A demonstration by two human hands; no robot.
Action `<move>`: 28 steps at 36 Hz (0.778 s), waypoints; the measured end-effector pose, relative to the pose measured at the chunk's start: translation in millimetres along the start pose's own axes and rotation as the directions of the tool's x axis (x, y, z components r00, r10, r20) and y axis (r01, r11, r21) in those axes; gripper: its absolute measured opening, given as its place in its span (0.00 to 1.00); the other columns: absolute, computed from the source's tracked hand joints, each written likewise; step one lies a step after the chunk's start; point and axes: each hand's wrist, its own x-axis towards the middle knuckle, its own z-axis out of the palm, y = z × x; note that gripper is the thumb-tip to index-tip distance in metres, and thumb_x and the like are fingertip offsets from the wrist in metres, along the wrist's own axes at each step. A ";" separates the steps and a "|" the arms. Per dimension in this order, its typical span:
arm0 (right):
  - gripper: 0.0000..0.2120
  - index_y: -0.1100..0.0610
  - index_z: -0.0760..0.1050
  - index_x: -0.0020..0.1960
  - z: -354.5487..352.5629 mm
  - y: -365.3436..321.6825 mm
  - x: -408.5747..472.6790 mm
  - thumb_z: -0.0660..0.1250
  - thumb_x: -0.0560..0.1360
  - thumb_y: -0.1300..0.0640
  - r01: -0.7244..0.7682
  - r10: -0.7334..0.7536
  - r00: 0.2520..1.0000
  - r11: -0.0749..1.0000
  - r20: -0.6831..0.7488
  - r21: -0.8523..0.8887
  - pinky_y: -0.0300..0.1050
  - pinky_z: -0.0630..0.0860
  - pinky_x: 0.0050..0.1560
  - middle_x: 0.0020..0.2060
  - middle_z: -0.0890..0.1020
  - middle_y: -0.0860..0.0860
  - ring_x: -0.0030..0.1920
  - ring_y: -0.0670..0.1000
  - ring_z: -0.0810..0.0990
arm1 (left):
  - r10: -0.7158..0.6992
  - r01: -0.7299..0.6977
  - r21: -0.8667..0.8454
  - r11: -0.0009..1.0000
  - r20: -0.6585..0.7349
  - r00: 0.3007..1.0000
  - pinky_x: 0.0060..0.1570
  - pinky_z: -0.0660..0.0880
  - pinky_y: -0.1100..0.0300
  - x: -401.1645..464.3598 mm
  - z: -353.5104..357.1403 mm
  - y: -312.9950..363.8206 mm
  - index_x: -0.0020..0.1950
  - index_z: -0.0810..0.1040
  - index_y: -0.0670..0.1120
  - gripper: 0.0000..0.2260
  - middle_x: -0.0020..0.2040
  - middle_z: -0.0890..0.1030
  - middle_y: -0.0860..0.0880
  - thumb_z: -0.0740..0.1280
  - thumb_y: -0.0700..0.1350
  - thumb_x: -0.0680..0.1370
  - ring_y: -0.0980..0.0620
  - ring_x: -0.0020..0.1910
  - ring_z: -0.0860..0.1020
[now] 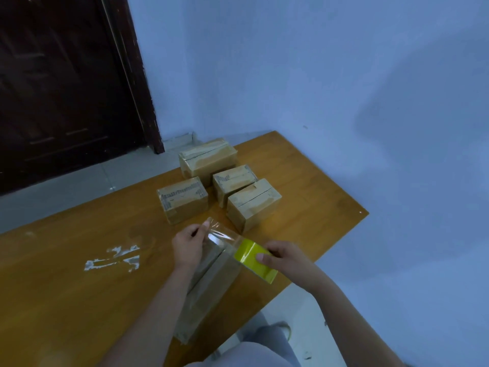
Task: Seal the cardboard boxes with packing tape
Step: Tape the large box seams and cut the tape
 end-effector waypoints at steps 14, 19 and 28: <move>0.08 0.54 0.75 0.44 13.5 10.9 1.5 0.64 0.78 0.51 -0.015 0.006 0.994 0.997 -0.106 -0.080 0.40 0.69 0.38 0.35 0.75 0.50 0.35 0.46 0.73 | 0.022 -0.021 0.045 0.999 -0.031 0.999 0.33 0.65 0.58 -4.3 3.8 1.5 0.34 0.74 0.34 0.19 0.30 0.72 0.41 0.65 0.46 0.79 0.49 0.29 0.68; 0.09 0.49 0.71 0.40 10.4 14.2 0.0 0.63 0.78 0.49 -0.096 0.064 0.990 0.962 -0.129 -0.255 0.39 0.68 0.37 0.36 0.74 0.49 0.36 0.46 0.72 | 0.022 -0.020 0.074 0.997 -0.023 0.999 0.34 0.67 0.59 -2.2 -0.4 2.6 0.36 0.76 0.35 0.18 0.30 0.73 0.44 0.65 0.47 0.79 0.51 0.30 0.70; 0.13 0.60 0.75 0.47 12.6 13.5 3.9 0.63 0.78 0.49 -0.162 0.138 0.983 0.961 -0.119 -0.222 0.45 0.73 0.41 0.39 0.77 0.56 0.39 0.51 0.76 | -0.042 0.043 0.023 0.999 -0.023 0.999 0.33 0.65 0.59 -2.5 0.7 7.4 0.32 0.75 0.42 0.16 0.29 0.72 0.46 0.66 0.46 0.79 0.51 0.30 0.69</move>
